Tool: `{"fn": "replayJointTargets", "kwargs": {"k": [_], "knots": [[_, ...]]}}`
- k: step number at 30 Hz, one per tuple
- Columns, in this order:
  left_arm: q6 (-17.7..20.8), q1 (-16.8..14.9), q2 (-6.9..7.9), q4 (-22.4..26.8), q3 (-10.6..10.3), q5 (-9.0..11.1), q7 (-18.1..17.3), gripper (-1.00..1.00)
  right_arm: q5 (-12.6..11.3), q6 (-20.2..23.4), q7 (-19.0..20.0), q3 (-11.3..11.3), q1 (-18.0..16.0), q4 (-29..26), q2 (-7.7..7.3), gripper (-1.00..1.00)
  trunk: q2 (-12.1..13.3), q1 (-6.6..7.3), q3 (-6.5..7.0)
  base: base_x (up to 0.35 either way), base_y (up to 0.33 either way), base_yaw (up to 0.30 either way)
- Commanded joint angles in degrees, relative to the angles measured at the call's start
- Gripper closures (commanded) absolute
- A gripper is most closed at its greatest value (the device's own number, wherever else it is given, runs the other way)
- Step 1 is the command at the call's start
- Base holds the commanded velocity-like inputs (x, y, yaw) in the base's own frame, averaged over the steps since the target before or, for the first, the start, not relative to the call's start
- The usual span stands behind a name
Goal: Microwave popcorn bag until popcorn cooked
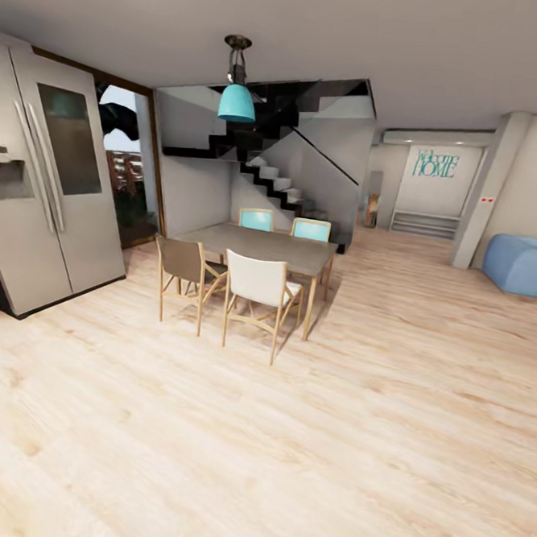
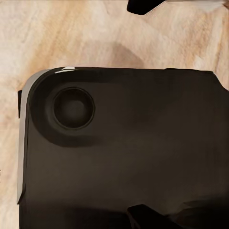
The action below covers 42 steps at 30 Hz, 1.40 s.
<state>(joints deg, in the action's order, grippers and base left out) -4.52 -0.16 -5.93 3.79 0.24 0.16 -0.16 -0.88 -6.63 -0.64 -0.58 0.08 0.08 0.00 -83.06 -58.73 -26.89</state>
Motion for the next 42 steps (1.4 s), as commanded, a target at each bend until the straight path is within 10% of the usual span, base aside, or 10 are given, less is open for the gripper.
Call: {"fn": "replayJointTargets", "kwargs": {"k": [1, 15, 42], "knots": [[-0.1, 0.0, 0.02, -0.1, 0.0, 0.1, 0.0, -1.00, -0.1, -0.2, -0.1, 0.0, 0.0, 0.0, 0.00, -1.00, 0.0, 0.00, -0.04, 0.000, 0.000, 0.273], [-0.2, 0.0, 0.04, -0.1, 0.1, 3.3, 0.3, -1.00, -0.1, -0.2, -0.1, 0.0, 0.0, 0.0, 0.00, -1.00, 0.0, 0.00, -0.04, 0.000, 0.000, 0.273], [-0.2, 0.0, 0.04, -0.2, 0.1, 3.5, 0.4, -1.00, -0.1, -0.2, -0.1, 0.0, 0.0, 0.0, 0.04, -1.00, 0.0, 0.00, -0.04, 0.000, 0.000, 0.274]]}}
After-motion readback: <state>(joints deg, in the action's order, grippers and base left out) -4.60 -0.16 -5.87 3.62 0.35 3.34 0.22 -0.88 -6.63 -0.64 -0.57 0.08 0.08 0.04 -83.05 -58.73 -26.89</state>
